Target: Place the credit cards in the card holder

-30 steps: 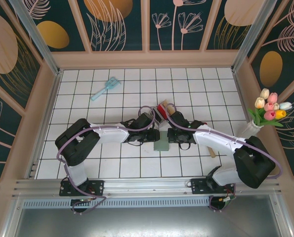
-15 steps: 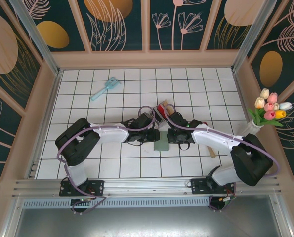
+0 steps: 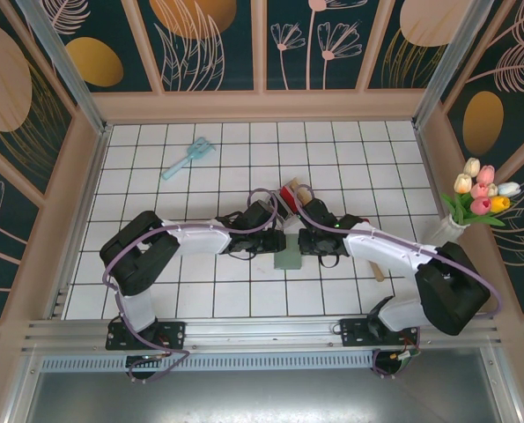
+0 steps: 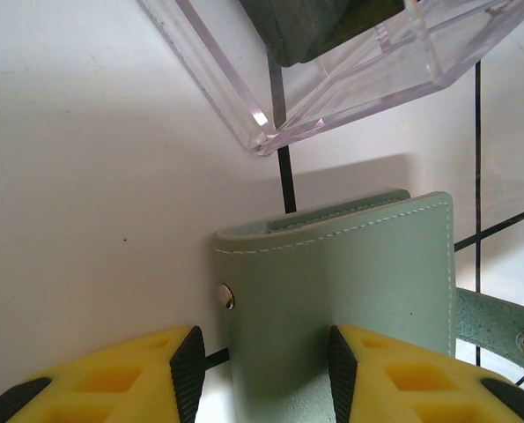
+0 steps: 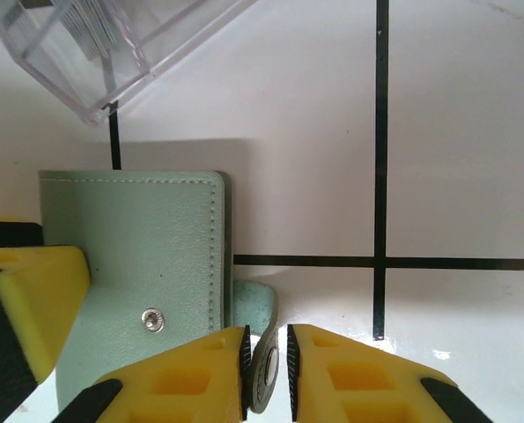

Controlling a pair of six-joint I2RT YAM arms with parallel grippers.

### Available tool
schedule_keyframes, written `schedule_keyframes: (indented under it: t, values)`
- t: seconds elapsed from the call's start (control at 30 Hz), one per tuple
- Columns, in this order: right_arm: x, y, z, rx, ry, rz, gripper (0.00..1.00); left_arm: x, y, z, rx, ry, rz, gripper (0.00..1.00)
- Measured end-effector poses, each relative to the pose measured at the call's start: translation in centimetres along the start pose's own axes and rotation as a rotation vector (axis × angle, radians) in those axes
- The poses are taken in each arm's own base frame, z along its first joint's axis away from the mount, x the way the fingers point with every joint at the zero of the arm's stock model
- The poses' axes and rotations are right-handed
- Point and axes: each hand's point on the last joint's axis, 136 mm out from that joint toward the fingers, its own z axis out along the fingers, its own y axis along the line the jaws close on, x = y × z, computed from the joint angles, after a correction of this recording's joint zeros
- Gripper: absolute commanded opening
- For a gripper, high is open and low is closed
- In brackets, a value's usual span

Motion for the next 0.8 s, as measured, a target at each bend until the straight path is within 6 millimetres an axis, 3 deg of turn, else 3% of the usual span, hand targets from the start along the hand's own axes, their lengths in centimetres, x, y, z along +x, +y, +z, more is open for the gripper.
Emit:
schedule_keyframes:
  t: [0.33,0.8]
  values:
    - [0.12,0.24,-0.09,-0.014,0.007,0.0,0.17,-0.01,-0.01,0.04,0.0,0.001,0.0,0.45]
    - [0.21,0.32,-0.09,-0.019,0.012,0.0,0.22,-0.01,-0.01,0.04,0.0,0.001,0.0,0.45]
